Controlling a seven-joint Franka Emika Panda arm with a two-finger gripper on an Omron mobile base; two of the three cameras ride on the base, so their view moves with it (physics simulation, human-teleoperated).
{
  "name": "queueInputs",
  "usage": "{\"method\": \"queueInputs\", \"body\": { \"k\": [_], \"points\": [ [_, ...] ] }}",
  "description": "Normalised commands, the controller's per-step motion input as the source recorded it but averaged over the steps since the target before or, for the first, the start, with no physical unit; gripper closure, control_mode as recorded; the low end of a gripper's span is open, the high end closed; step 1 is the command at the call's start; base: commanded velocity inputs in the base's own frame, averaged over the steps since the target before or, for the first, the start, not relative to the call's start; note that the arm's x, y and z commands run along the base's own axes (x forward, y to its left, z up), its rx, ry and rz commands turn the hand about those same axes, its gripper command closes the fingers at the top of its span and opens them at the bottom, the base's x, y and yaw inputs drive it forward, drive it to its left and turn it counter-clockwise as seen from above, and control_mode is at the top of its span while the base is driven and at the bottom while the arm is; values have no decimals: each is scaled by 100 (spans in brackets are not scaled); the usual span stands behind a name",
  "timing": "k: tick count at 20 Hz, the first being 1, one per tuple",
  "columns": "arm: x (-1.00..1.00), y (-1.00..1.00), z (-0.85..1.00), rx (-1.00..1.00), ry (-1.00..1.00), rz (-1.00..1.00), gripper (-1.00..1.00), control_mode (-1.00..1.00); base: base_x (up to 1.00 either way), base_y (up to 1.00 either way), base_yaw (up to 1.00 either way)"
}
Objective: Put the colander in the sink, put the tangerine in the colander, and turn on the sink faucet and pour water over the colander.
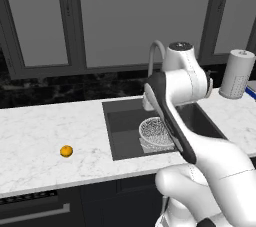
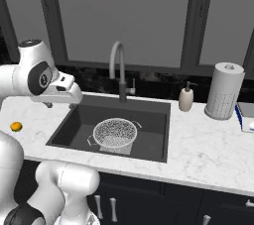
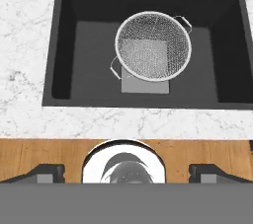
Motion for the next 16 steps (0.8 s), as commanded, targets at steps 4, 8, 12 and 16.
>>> {"method": "queueInputs", "body": {
  "k": [4, 8, 12, 16],
  "points": [
    [-1, 100, 0, -11, -1, 14, -100, -100, 0, 0, 0],
    [9, 86, 0, 6, 0, 18, -100, -100, 0, 0, 0],
    [32, 66, -3, 27, 0, 7, -100, -100, 0, 0, 0],
    [6, 95, -12, 2, 0, 0, -100, -100, 0, 0, 0]
  ]
}}
